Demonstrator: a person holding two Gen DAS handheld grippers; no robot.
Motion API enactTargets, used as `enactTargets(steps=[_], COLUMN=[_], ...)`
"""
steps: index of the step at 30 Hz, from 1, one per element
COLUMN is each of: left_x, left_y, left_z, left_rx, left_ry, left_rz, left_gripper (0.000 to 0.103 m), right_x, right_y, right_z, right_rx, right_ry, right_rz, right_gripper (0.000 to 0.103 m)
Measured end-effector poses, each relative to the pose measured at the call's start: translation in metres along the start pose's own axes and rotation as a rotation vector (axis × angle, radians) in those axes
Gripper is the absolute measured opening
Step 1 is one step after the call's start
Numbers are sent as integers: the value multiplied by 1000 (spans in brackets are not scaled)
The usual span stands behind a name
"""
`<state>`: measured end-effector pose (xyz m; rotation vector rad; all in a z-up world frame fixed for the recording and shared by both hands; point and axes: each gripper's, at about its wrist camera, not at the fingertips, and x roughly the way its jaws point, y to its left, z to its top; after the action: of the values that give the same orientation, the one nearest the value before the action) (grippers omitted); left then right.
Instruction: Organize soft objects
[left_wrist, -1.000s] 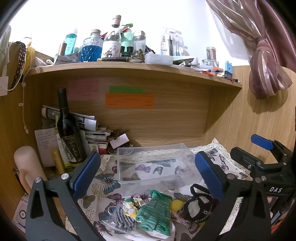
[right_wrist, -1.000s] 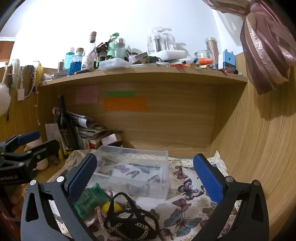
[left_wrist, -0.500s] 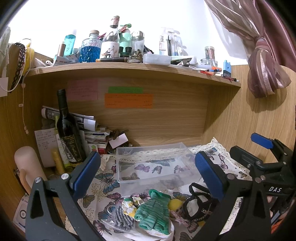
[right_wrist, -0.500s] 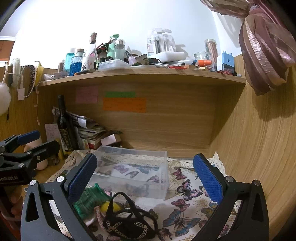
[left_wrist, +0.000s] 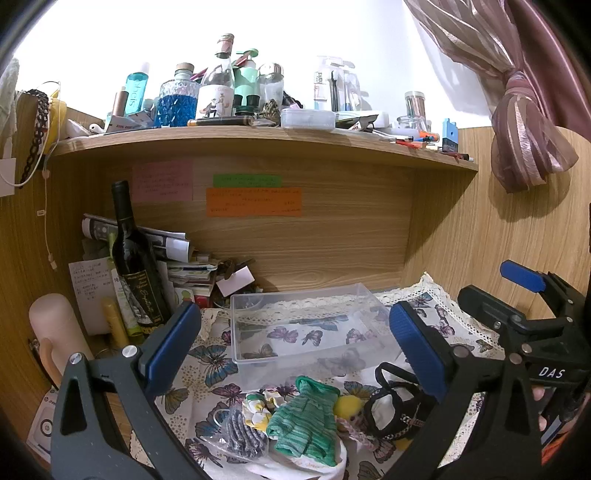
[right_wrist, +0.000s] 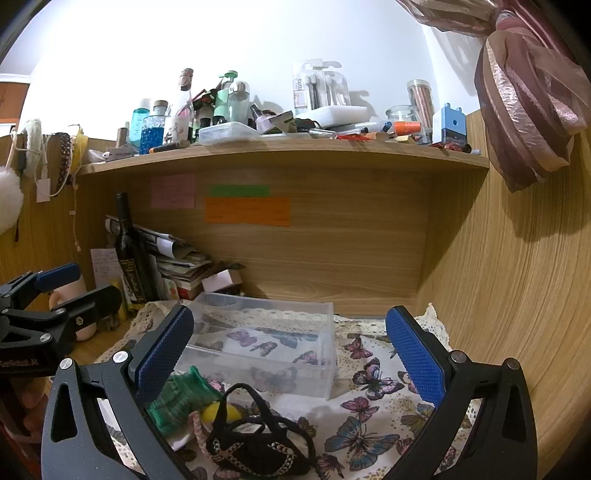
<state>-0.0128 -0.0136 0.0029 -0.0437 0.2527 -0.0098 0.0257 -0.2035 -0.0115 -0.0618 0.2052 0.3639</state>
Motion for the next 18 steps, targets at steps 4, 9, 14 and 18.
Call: enactTargets(steps=[4, 9, 14, 18], left_x=[0, 0, 0, 1], left_y=[0, 0, 1, 4], left_z=[0, 0, 0, -2], left_rx=[-2, -3, -4, -9], left_ry=[0, 1, 1, 5], left_rz=[1, 2, 1, -3], left_gripper=[103, 103, 103, 103], right_x=[0, 1, 1, 1], right_y=[0, 1, 1, 1], right_z=[0, -1, -1, -2], right_rx=[2, 3, 4, 4], right_ry=[2, 7, 8, 9], right_rz=[0, 1, 1, 0], right_gripper=[103, 103, 103, 103])
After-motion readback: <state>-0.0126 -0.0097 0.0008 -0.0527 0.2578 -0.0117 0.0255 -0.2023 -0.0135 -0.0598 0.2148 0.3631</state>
